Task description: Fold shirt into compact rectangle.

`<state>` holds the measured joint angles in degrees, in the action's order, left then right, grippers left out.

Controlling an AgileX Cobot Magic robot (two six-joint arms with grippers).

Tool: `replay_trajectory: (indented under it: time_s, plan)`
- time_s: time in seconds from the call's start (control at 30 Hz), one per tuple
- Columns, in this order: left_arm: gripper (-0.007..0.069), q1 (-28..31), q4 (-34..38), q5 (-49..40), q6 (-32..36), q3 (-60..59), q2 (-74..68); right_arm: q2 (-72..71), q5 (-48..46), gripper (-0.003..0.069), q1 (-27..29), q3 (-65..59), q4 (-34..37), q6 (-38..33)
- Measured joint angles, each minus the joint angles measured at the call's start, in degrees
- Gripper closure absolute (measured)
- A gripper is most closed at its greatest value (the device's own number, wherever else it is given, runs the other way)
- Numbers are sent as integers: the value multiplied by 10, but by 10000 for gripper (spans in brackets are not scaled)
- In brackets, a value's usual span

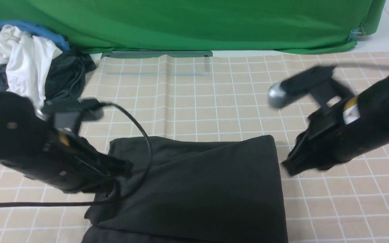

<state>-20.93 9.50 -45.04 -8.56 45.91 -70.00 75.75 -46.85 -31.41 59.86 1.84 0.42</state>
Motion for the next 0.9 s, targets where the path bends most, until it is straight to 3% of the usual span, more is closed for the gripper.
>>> replay_trajectory:
  time_s: [0.13,0.33,0.63,0.73,0.9]
  plan:
    - [606,0,0,-6,-1,-1,126,-114,19,623,1,-3,-67,38]
    - [606,0,0,-16,-1,-28,337,-332,128,623,1,-83,-134,45]
    - [606,0,-33,7,-1,-112,574,-630,371,623,1,-284,-147,46]
    - [606,0,-43,39,-1,-134,607,-683,409,617,1,-320,-148,46]
    - [606,0,-43,133,-1,-181,627,-721,431,547,1,-342,-149,46]
